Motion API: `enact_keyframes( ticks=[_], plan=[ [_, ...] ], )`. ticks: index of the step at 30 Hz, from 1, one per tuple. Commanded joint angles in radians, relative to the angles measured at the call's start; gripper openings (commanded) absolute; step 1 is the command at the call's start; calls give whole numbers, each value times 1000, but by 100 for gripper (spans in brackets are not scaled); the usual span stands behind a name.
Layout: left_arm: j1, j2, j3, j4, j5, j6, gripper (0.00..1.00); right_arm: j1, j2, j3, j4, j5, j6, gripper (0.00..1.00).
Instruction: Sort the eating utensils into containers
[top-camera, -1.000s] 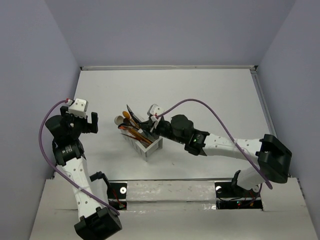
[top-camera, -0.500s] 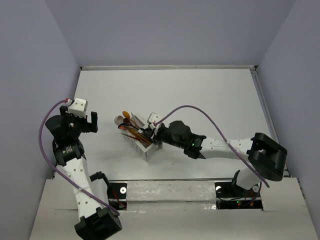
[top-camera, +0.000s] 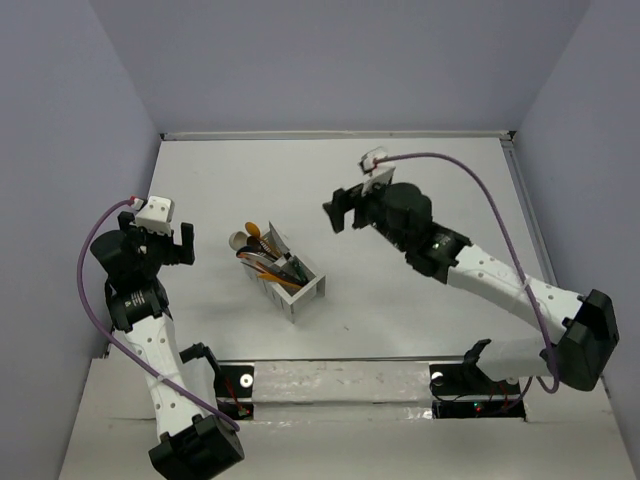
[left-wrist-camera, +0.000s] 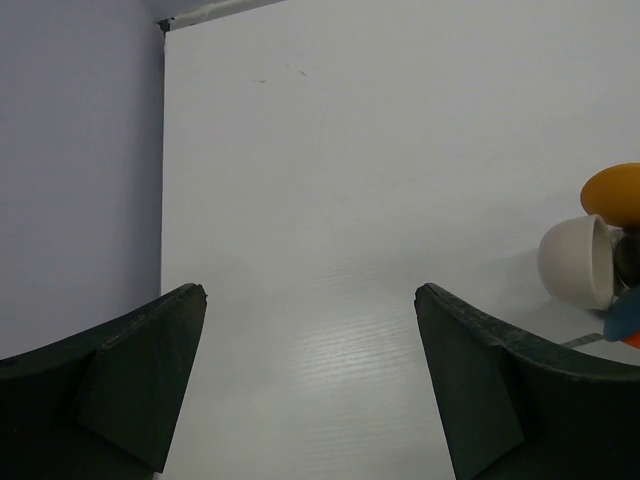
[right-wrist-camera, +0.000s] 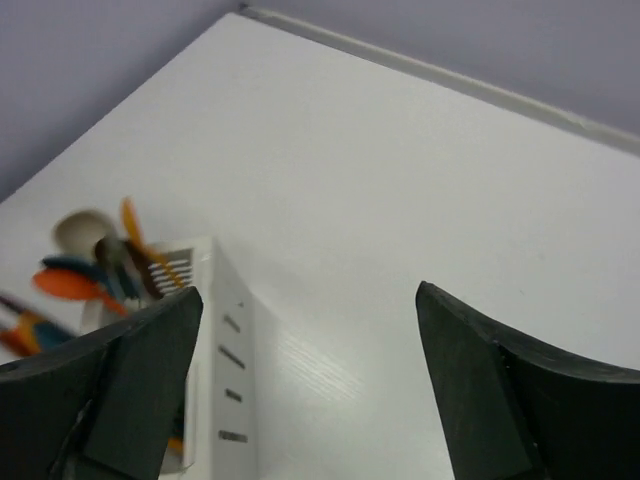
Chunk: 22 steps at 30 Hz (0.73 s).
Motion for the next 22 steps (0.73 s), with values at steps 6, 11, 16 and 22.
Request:
enact_keyframes(
  ticks=[6, 11, 16, 22],
  plan=[
    [0, 0, -16, 65, -74, -41, 99, -598, -27, -11, -425, -214, 405, 99],
    [0, 18, -14, 76, -96, -53, 99, -668, -49, -92, -405, -74, 455, 100],
    [-2, 15, -17, 80, -88, -53, 99, -668, -20, -101, -428, -10, 444, 100],
    [0, 14, -19, 82, -89, -55, 99, -668, -15, -112, -417, -23, 430, 99]
  ],
)
